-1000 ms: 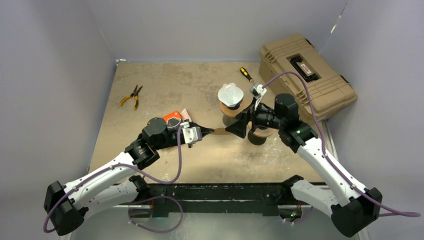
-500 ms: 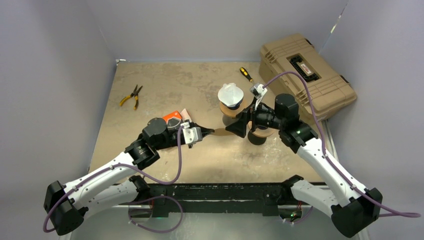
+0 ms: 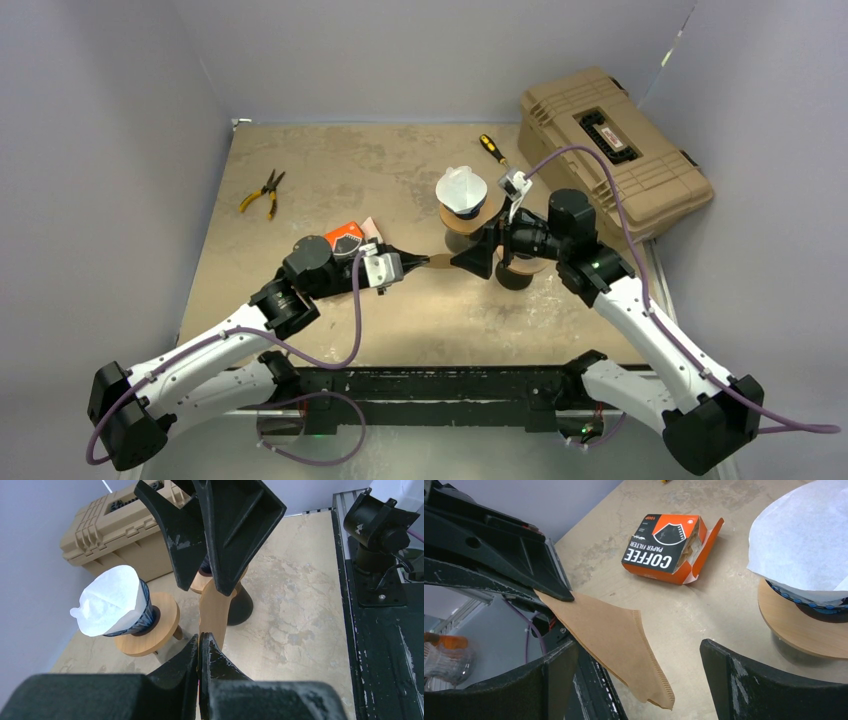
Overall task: Place the coffee filter in the dripper
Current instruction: Pick up the coffee filter from the coffee filter holder.
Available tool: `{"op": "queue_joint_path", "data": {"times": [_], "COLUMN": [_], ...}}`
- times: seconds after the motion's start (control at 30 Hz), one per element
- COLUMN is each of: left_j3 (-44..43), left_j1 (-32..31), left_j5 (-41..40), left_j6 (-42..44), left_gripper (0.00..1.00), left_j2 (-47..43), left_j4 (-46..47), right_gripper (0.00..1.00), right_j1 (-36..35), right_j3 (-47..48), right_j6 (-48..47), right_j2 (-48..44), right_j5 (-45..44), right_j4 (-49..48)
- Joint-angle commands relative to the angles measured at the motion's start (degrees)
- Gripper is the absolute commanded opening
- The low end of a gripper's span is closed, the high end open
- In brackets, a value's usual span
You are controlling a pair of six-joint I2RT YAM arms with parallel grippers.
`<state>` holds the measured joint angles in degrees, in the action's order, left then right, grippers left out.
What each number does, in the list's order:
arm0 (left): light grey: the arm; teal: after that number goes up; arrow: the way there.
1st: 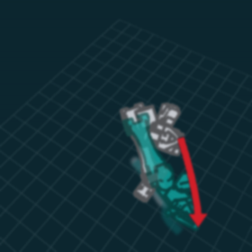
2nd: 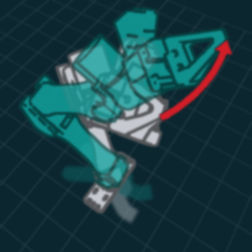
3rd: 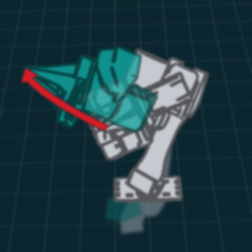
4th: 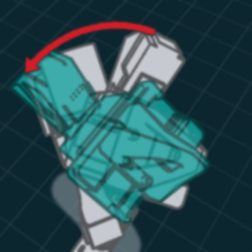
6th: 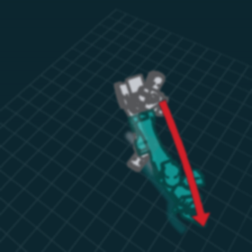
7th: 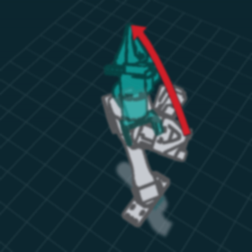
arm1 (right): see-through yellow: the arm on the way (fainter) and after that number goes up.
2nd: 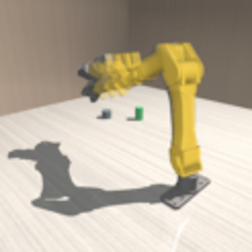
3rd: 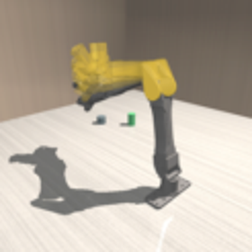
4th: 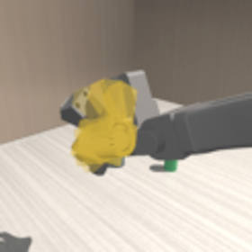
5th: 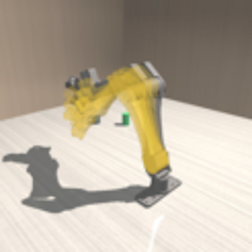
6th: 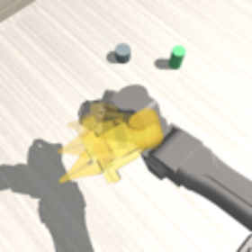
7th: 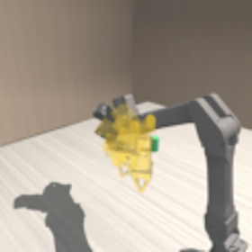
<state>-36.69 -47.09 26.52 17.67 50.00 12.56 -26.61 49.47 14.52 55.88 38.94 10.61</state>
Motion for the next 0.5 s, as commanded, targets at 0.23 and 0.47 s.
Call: {"op": "queue_joint_path", "data": {"times": [0.23,0.47], "left_j3": [-2.14,-1.99], "left_j1": [-0.74,-1.00], "left_j5": [-0.68,-0.03], "left_j6": [1.10,0.96], "left_gripper": [0.00,0.00], "left_j2": [-0.52,-0.69], "left_j4": [-0.35,-0.42], "right_gripper": [0.96,0.97], "right_j1": [0.07,0.08], "right_j3": [1.19,1.13], "right_j6": [0.60,1.36], "right_j2": [-3.25,-3.91], "right_j5": [-2.77,-4.85], "right_j4": [-2.85,-3.23]}}
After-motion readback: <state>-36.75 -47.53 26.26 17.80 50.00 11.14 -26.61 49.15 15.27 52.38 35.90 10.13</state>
